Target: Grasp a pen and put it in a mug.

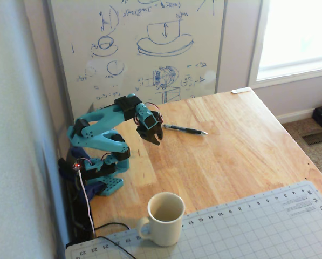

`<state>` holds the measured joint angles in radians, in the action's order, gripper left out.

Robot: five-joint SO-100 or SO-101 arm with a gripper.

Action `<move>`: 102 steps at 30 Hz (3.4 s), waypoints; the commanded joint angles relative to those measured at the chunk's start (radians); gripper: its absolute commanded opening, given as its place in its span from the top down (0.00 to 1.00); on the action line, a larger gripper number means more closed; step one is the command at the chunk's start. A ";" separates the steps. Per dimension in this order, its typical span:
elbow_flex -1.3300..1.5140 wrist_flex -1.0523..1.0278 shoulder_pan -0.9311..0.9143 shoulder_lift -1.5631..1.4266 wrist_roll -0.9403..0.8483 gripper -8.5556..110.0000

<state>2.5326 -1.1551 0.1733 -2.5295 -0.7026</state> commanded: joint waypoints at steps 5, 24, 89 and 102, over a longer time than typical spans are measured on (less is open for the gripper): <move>-0.249 0.017 -0.005 0.198 -0.044 0.71; -0.643 0.275 0.051 0.816 -0.044 0.46; -0.692 0.764 0.069 1.180 -0.799 0.66; -0.715 0.792 0.084 1.252 -0.811 0.66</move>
<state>1.8991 -0.3973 0.2393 -1.2732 -1.5018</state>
